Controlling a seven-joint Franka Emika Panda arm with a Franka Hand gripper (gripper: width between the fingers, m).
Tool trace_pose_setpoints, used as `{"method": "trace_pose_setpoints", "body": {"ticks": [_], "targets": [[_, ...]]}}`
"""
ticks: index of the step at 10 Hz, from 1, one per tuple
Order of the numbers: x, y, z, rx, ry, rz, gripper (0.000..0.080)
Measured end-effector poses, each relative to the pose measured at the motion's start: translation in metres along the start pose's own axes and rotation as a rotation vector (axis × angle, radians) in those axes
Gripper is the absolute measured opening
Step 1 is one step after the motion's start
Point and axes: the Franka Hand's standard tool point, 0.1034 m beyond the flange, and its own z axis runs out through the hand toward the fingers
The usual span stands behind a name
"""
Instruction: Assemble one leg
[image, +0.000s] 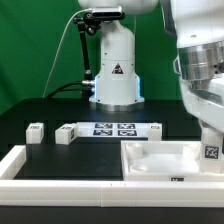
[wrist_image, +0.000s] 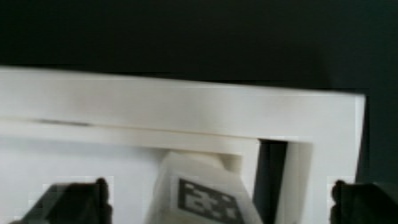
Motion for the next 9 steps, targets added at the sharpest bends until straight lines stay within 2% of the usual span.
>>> {"method": "trace_pose_setpoints", "body": {"ticks": [2, 3, 7, 9], "targets": [[-0.002, 0.0, 0.0, -0.011, 0.02, -0.301, 0.0643], [0.0, 0.0, 0.0, -0.023, 0.033, -0.52, 0.0648], [0.007, 0.002, 0.002, -0.05, 0.038, -1.08, 0.0648], [0.012, 0.003, 0.001, -0.078, 0.046, -1.429, 0.0648]]}}
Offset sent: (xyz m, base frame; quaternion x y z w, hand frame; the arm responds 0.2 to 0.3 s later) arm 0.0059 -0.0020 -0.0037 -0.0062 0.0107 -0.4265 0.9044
